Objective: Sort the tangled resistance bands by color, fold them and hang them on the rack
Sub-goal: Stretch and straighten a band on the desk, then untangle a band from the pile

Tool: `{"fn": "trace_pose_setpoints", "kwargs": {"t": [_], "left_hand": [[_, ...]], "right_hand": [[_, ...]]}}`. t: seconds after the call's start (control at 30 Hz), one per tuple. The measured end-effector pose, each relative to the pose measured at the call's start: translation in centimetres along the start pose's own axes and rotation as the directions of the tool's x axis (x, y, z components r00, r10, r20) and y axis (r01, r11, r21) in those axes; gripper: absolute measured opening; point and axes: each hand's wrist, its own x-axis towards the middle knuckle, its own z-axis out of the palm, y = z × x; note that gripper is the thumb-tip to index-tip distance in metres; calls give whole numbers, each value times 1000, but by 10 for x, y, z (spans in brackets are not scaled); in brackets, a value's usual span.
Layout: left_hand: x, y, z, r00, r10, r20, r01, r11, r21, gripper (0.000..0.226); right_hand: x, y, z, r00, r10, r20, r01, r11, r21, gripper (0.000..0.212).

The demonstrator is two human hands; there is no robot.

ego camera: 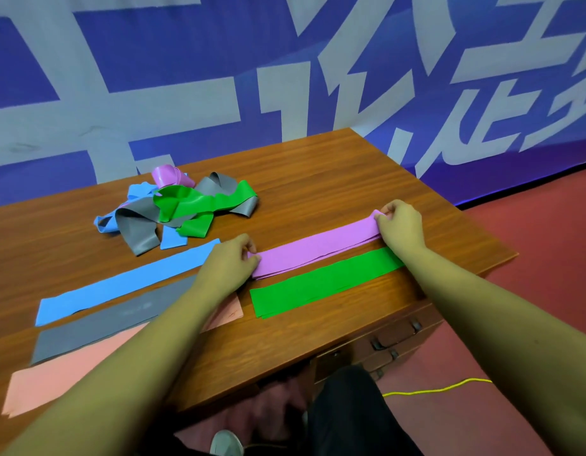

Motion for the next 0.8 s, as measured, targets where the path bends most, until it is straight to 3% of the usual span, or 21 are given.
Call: {"fn": "trace_pose_setpoints", "kwargs": {"t": [0.1,0.2,0.4,0.53,0.67,0.8], "left_hand": [[-1,-4,5,999,44,-7,-43,993,106,15],[2,-7,-1,997,66,-49,-62,996,66,20],[32,-30,-34,965,85,-246,-76,996,45,12],[59,-51,-48,947,8,-320,25,995,98,25],[84,-69,-53,944,-75,-323,118,986,117,37],[110,-79,-48,966,-118,-231,140,987,79,45]], "right_hand": [[-5,3,0,1000,-11,21,14,992,-124,23],[-9,-12,1,998,-69,5,68,981,-181,33],[-17,-82,31,956,-240,172,253,966,-58,34],[-22,-133,68,905,-303,300,309,951,27,32],[-13,-170,102,882,-314,352,316,947,53,33],[8,-192,133,924,-236,301,227,972,64,27]]}}
